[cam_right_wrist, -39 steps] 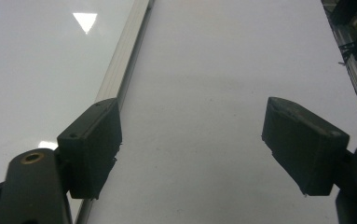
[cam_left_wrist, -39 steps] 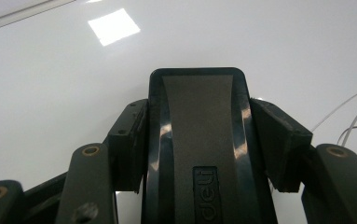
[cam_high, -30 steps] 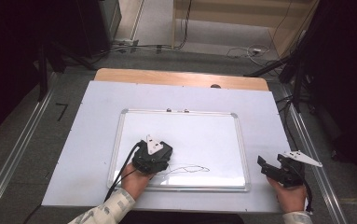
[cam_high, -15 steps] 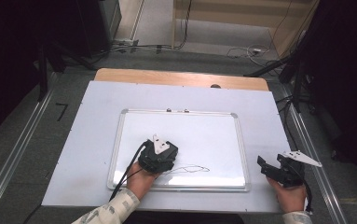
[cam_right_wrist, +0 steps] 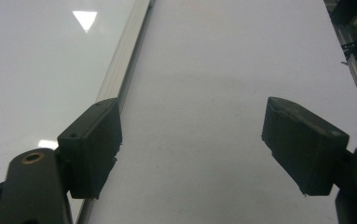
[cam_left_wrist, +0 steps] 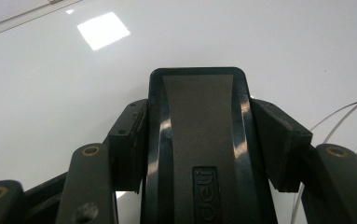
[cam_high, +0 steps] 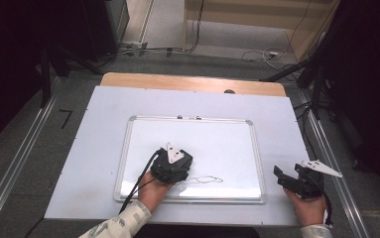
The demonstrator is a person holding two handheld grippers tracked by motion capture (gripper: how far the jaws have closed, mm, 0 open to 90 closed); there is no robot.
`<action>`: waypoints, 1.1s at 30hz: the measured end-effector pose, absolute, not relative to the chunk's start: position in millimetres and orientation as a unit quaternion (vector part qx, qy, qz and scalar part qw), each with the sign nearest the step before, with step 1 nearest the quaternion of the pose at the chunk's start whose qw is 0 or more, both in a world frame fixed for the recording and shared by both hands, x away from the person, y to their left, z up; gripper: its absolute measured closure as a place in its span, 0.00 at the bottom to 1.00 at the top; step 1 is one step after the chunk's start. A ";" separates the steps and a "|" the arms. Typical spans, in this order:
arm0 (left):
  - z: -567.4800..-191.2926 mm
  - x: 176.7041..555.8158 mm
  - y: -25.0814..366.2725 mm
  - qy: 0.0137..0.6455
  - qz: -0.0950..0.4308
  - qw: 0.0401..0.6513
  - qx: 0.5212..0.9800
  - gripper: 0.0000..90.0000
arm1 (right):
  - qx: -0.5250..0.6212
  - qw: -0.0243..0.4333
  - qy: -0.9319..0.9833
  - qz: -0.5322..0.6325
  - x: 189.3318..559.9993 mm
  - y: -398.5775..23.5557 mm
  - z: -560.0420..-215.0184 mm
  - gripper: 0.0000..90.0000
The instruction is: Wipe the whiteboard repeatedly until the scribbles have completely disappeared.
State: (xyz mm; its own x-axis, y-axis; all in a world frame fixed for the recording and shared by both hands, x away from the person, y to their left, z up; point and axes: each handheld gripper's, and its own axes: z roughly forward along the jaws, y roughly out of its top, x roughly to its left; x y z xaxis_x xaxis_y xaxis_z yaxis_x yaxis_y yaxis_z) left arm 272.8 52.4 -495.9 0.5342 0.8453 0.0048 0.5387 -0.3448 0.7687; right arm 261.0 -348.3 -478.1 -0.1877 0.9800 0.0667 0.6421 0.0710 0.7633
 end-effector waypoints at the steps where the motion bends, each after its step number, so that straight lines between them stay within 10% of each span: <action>1: -495.9 272.9 52.3 0.436 0.207 0.371 0.794 0.46 | 0.588 0.245 0.690 0.344 261.1 -348.3 -478.1 0.21; 33: -495.6 277.8 28.3 0.411 0.200 0.370 0.809 0.46 | 0.588 0.244 0.690 0.342 261.9 -347.4 -478.9 0.21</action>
